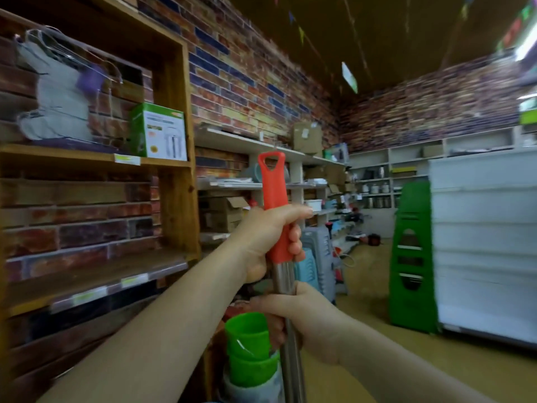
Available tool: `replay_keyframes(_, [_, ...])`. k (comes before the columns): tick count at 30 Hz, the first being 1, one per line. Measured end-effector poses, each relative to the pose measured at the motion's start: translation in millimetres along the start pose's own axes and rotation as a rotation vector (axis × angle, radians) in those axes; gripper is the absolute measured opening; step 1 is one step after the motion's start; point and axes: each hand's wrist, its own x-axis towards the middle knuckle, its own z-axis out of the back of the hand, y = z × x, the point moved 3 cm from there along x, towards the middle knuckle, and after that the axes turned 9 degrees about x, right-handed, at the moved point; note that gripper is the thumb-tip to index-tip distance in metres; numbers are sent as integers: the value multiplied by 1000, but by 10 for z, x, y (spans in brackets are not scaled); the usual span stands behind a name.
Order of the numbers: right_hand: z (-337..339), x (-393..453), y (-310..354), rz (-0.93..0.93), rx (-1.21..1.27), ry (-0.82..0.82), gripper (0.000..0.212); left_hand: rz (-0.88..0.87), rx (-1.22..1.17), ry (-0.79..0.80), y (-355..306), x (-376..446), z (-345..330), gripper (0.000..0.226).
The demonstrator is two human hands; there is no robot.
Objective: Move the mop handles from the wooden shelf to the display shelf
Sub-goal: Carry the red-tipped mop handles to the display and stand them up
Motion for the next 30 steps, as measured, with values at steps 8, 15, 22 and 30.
replay_keyframes(8, [349, -325, -82, -16, -13, -441, 32, 32, -28, 353, 150, 159, -444, 22])
replay_keyframes(15, [509, -854, -9, 29, -87, -700, 31, 2, -100, 599, 94, 75, -976, 21])
replay_keyframes(22, [627, -1415, 89, 53, -112, -904, 34, -20, -139, 775, -41, -113, -1548, 20])
replay_keyframes(30, [944, -2065, 350, 75, -105, -988, 34, -103, -161, 870, -325, -273, -2252, 18])
